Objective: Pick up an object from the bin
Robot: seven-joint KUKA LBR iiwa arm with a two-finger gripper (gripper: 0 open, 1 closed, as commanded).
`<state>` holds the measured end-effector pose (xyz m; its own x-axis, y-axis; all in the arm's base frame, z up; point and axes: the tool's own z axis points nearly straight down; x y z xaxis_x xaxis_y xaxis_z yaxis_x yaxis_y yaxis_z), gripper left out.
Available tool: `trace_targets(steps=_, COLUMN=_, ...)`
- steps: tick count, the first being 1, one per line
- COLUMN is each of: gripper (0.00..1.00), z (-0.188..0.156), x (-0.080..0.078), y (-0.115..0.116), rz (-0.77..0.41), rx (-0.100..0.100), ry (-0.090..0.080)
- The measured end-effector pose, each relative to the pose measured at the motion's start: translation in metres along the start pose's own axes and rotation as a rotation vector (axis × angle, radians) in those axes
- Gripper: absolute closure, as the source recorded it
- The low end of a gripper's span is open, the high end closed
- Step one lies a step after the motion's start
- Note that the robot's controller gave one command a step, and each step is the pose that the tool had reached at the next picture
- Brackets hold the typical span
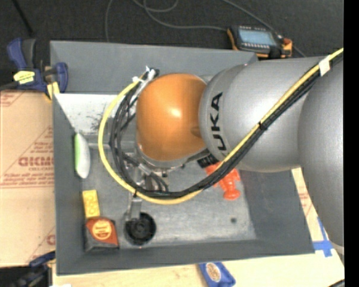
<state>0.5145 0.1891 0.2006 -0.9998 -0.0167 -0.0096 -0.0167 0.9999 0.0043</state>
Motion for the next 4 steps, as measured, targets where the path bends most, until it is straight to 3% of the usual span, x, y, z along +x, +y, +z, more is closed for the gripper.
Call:
trace_targets(steps=1, gripper=0.0, z=0.064, x=0.0, y=-0.009, rz=-0.115, rx=0.003, ry=0.004)
trace_targets(steps=2, gripper=0.0, z=0.096, x=0.009, y=-0.04, rz=-0.214, rx=0.004, ry=0.009)
trace_targets(steps=3, gripper=0.0, z=0.127, x=0.021, y=-0.051, rz=-0.27, rx=0.004, ry=0.012)
trace_targets(steps=4, gripper=1.0, z=0.129, x=0.032, y=-0.037, rz=-0.078, rx=0.003, ry=0.011)
